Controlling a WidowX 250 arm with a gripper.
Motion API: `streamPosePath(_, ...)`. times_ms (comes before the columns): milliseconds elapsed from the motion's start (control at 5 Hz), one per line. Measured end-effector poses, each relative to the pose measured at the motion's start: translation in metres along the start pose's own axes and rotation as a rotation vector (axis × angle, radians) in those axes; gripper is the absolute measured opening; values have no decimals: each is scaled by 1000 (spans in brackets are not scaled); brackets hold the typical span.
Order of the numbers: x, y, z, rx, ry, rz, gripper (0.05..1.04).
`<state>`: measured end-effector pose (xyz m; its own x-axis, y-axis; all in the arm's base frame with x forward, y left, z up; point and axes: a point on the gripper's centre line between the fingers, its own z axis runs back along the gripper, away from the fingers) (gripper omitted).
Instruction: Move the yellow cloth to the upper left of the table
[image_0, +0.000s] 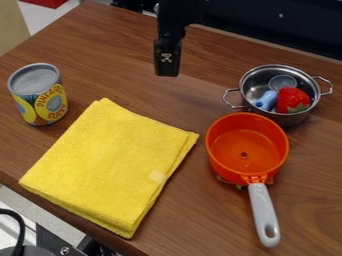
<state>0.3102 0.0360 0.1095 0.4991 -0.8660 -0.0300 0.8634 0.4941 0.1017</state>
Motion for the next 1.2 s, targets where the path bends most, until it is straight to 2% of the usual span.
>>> streamPosePath(200,-1,-6,-10,-35,12,3,986)
streamPosePath(400,-4,-27,-15,-72,7,23,986)
streamPosePath(600,-11,-44,-5,-39,-22,79,986)
streamPosePath(800,-20,-68,-1,-40,-46,164,956)
streamPosePath(1000,-34,-92,-6,-15,-39,197,697)
streamPosePath(1200,-41,-104,-18,-36,-4,298,399)
